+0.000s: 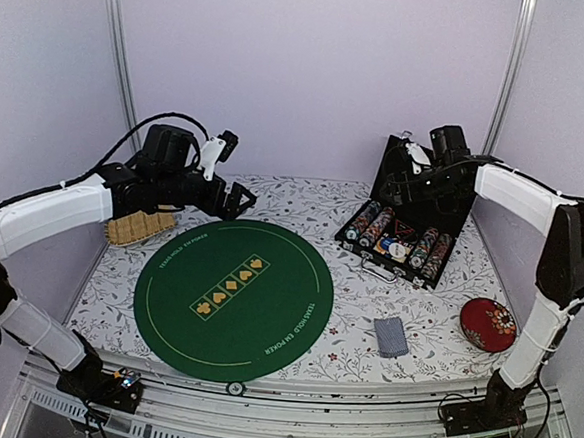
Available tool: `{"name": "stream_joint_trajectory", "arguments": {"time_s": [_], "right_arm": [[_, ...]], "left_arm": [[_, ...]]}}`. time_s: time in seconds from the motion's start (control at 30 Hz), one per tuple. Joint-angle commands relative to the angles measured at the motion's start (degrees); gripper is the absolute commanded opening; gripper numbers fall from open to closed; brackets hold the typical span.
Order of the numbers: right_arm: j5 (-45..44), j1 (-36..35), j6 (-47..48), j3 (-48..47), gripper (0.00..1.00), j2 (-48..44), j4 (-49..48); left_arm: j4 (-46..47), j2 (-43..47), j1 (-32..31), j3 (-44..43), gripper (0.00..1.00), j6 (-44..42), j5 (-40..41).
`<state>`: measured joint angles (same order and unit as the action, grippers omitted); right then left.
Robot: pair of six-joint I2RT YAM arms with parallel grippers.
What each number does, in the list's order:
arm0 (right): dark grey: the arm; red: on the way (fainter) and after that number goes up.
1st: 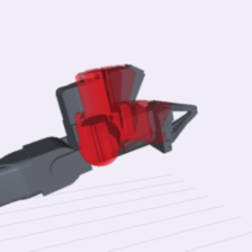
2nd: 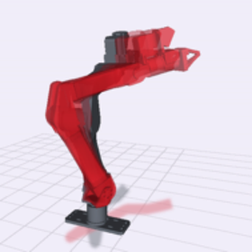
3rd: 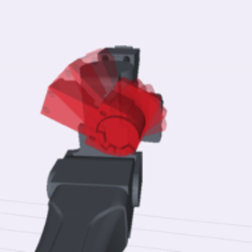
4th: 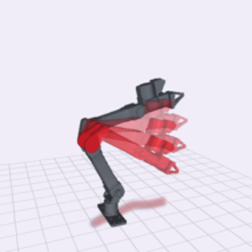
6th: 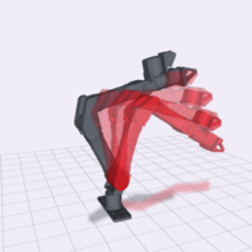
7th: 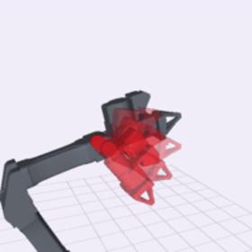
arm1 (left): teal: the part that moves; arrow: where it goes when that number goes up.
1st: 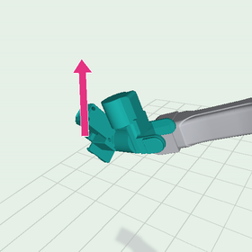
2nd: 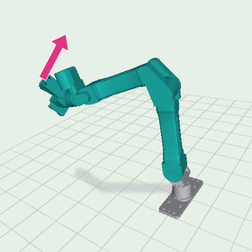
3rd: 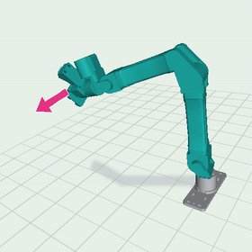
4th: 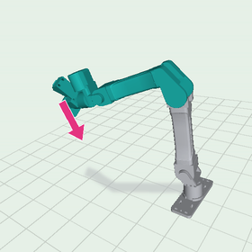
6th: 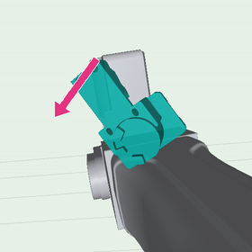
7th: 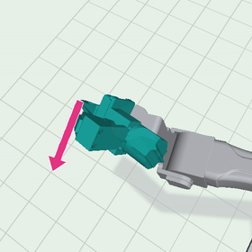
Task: Distribute texas hold em gaming equipment
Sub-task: Pick up the dealer button from the chip case.
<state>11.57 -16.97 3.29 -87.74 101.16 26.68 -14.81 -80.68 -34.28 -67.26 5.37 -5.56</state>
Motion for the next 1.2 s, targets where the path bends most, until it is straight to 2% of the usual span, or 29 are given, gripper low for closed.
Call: {"name": "stream_joint_trajectory", "arguments": {"time_s": [0.0, 0.13, 0.37, 0.5, 0.63, 1.17], "right_arm": [[-3.4, 0.2, 1.5, -7.7, 0.97, 7.9, 13.0], [-4.1, 0.2, 0.7, -9.9, 0.97, 14.5, 18.7], [-4.0, 0.3, 1.6, -8.7, 0.98, 19.2, 19.3], [-4.3, 0.7, 1.8, -8.0, 0.88, 20.8, 19.4], [-6.9, 0.7, 1.6, -7.3, 0.83, 21.6, 19.9], [-7.3, -0.1, 1.2, -4.8, 0.58, 21.6, 18.8]], "left_arm": [[-1.3, -0.4, -0.8, 1.7, 0.98, -1.1, 0.8], [-1.2, -0.2, -0.9, 2.7, 0.98, -1.5, 2.0], [-1.3, -0.7, -1.0, 3.1, 0.98, -2.0, 2.2], [-1.6, -1.0, -1.0, 2.9, 0.98, -2.1, 2.5], [-1.5, -1.1, -1.0, 2.9, 0.98, -2.1, 2.7], [-1.7, -2.6, -1.0, 1.3, 0.98, -2.3, 2.1]]}}
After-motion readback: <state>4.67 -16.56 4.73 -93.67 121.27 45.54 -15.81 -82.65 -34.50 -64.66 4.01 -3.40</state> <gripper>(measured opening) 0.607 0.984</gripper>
